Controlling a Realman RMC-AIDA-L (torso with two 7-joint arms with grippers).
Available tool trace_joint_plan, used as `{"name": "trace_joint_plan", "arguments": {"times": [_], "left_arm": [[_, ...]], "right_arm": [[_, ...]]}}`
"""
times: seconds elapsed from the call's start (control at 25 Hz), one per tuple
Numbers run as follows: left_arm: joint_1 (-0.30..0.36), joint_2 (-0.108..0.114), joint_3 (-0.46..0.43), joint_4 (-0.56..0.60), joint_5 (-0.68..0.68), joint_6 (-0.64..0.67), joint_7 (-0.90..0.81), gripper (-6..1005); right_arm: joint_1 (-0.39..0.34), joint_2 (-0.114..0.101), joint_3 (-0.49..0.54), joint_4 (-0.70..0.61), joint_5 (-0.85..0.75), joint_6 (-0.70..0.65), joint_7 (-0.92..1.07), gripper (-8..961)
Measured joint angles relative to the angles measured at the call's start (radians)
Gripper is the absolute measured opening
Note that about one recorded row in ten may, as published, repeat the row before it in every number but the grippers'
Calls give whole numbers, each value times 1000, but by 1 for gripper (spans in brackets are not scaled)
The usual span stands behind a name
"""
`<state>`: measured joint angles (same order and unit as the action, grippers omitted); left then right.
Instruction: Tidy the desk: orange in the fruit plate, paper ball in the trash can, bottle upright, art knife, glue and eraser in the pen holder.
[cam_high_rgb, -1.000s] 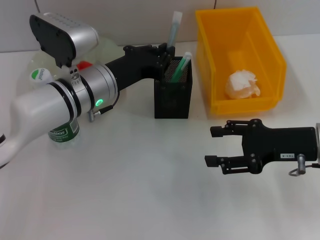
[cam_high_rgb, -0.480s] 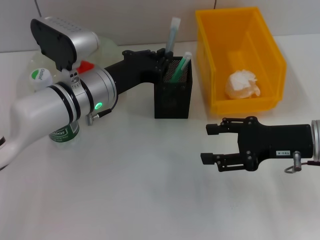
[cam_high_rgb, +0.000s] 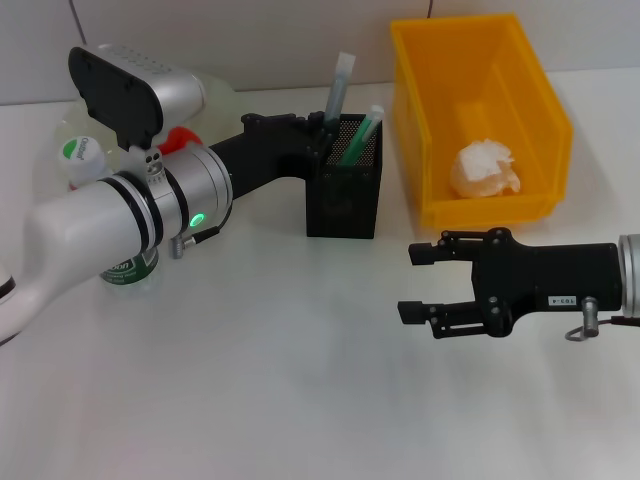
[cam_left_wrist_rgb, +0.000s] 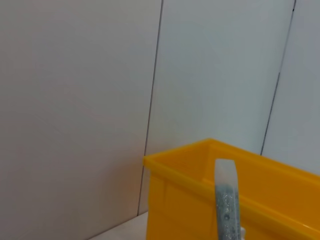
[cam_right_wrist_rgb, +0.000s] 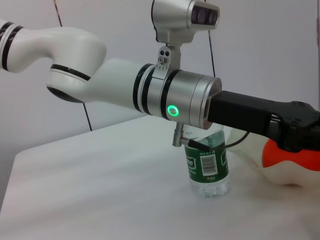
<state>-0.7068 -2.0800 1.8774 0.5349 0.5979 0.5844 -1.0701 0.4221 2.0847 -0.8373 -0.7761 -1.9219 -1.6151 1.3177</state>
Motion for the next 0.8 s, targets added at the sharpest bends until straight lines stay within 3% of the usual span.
{"name": "trace_joint_plan", "arguments": {"times": [0.28,0.52,0.6,0.8], "left_arm": [[1,0,0,-1,-3,-7,-12,137],[3,0,0,4,2,-10,-33,318],[2,0,0,8,4,-10,-34,562],[5,0,13,55,7,-8,-43,683]], "right_arm": [[0,0,-5,0,0,5,0,766],[1,0,-4,0,0,6,1,766],[3,0,-4,0,0,9,2,766],[10,-1,-6,7,0,13,2,766]]}}
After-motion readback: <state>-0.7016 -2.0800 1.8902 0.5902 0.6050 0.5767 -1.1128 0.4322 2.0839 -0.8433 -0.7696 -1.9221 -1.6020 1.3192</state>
